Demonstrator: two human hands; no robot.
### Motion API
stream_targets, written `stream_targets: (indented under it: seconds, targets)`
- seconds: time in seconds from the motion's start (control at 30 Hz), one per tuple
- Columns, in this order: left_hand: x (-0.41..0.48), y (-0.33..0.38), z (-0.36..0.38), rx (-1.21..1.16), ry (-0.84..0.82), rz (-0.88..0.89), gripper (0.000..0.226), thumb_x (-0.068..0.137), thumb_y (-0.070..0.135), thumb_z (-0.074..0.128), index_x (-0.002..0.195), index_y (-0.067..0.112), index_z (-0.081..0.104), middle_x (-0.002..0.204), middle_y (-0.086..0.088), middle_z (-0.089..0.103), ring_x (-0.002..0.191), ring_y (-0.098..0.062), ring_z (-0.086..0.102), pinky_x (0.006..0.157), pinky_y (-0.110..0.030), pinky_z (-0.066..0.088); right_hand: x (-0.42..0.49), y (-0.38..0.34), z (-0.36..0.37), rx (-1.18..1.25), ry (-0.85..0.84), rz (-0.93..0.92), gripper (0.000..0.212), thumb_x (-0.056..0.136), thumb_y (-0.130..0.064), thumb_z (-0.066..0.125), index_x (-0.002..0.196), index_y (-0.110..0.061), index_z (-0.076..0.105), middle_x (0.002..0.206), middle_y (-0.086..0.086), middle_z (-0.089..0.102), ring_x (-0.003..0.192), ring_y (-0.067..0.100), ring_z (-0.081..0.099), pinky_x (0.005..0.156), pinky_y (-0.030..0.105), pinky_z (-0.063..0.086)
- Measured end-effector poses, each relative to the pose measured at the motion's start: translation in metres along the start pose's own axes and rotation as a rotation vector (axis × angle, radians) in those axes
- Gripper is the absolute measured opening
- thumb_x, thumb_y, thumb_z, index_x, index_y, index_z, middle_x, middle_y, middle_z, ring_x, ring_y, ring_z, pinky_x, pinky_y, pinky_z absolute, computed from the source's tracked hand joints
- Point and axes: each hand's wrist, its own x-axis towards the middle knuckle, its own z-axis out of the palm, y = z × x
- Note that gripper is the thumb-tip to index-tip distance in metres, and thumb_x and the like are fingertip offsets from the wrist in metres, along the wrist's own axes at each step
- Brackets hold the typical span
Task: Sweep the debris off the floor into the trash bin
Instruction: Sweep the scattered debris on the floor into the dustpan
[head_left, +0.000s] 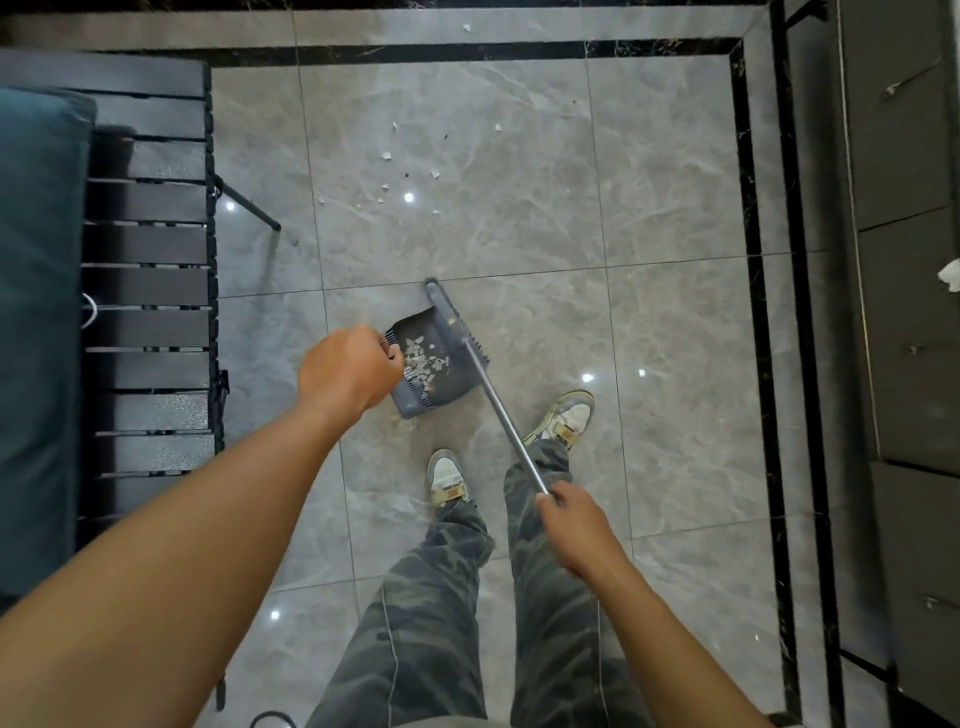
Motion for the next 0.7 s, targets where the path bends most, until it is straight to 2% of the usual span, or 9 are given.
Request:
stream_targets:
  seconds: [0.1, 0.23, 0.37, 0.47, 0.57, 0.7]
  targets:
    - [-0.001, 0.001, 0.002, -0.006, -0.005, -0.001, 0.048, 0.094, 0.034, 0.054, 0.050, 0.014, 0.049, 0.048, 0.000, 0.047, 0.044, -0.023, 0.045, 0.047, -0.026, 0.031, 0.001, -0.010, -0.017, -0.013, 0.058, -0.017, 0.021, 0.106, -0.028, 0.041, 0.113, -0.020, 0.059, 0.092, 0.004, 0.065, 0.065, 0.014, 0.056, 0.050, 0.026, 0.042]
    - [0.000, 0.005, 0.001, -0.004, -0.008, -0.005, 0.048, 0.094, 0.034, 0.053, 0.050, 0.015, 0.048, 0.048, 0.000, 0.046, 0.044, -0.023, 0.044, 0.047, -0.027, 0.031, 0.044, -0.035, -0.021, -0.027, 0.066, -0.005, 0.033, 0.103, -0.026, 0.041, 0.127, -0.014, 0.060, 0.106, 0.008, 0.066, 0.076, 0.018, 0.058, 0.054, 0.027, 0.040]
    - [0.000, 0.003, 0.001, 0.011, -0.013, -0.010, 0.048, 0.095, 0.035, 0.054, 0.051, 0.014, 0.052, 0.047, 0.000, 0.049, 0.044, -0.023, 0.048, 0.048, -0.026, 0.034, 0.055, -0.051, -0.005, 0.055, -0.078, 0.071, 0.030, 0.100, -0.022, 0.041, 0.121, -0.015, 0.060, 0.080, 0.008, 0.057, 0.054, 0.019, 0.048, 0.041, 0.025, 0.037]
    - [0.005, 0.004, 0.001, 0.018, -0.013, -0.016, 0.050, 0.096, 0.036, 0.054, 0.051, 0.015, 0.051, 0.046, 0.002, 0.048, 0.042, -0.022, 0.045, 0.047, -0.025, 0.035, 0.043, -0.055, 0.000, 0.164, -0.176, 0.158, 0.024, 0.102, -0.021, 0.042, 0.117, -0.015, 0.060, 0.067, 0.006, 0.047, 0.042, 0.015, 0.038, 0.036, 0.019, 0.031]
    - [0.007, 0.016, -0.001, 0.038, -0.014, -0.036, 0.048, 0.096, 0.034, 0.055, 0.052, 0.016, 0.050, 0.048, 0.002, 0.047, 0.043, -0.021, 0.044, 0.047, -0.025, 0.034, 0.028, -0.051, -0.005, 0.312, -0.218, 0.211, 0.022, 0.100, -0.018, 0.046, 0.111, -0.009, 0.062, 0.062, 0.004, 0.042, 0.039, 0.013, 0.033, 0.038, 0.018, 0.027]
    - [0.017, 0.018, -0.020, 0.056, -0.089, -0.106, 0.044, 0.098, 0.044, 0.057, 0.065, 0.016, 0.065, 0.062, -0.003, 0.063, 0.060, -0.026, 0.062, 0.058, -0.030, 0.047, 0.014, -0.049, -0.039, 0.323, -0.168, 0.118, 0.024, 0.105, -0.025, 0.045, 0.110, -0.009, 0.062, 0.063, 0.005, 0.044, 0.037, 0.010, 0.034, 0.036, 0.021, 0.028]
